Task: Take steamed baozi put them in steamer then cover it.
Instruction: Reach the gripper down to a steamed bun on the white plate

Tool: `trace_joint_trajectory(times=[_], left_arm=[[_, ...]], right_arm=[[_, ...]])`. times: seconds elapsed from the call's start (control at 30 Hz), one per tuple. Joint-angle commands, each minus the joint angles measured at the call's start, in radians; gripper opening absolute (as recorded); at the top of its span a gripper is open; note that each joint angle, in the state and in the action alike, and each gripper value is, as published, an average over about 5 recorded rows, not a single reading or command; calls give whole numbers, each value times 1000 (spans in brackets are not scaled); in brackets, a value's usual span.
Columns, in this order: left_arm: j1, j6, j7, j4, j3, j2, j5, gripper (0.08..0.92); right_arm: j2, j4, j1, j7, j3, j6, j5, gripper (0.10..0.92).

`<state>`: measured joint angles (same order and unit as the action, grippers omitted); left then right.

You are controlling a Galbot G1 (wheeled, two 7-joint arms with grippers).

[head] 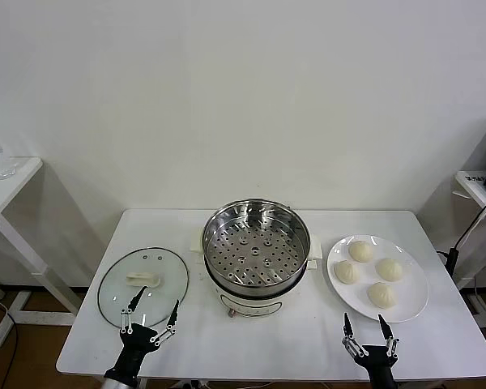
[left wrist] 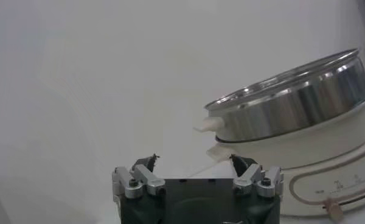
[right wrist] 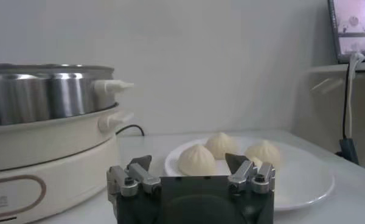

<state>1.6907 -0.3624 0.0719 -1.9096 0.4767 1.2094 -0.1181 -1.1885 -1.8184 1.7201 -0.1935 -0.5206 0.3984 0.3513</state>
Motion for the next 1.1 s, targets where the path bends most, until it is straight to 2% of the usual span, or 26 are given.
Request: trace_joint_trajectory(times=[0.03,0.17,0.33,0.47,0.6,0.7,0.77,0.93,1.1], left_arm=[[0,10,1,-17,13,-3,18,823],[-3,27,3,-29,22,-5,39,823],[-7,48,8,-43,34,-5,63,823],[-8,53,8,-49,38,-4,69,823],[-12,51,6,-54,41,-4,70,823],[-14,51,6,-59,42,-4,70,823],[-14,51,7,-62,40,-4,70,823],[-9,53,7,-70,36,-1,69,823],[-7,52,8,-69,37,6,67,823]], right_arm=[[49,-14,-87,-41,-43,-64,36,823],[133,-4,-224,-72,-55,-169,122,823],[268,107,-490,-95,0,-299,285,823],[374,237,-703,-49,132,-359,379,823],[462,435,-922,59,287,-368,420,823],[516,559,-1058,261,408,-371,428,823],[548,641,-1143,455,506,-373,395,823],[582,870,-1403,988,744,-341,185,823],[541,1024,-1612,1293,903,-327,-38,823]])
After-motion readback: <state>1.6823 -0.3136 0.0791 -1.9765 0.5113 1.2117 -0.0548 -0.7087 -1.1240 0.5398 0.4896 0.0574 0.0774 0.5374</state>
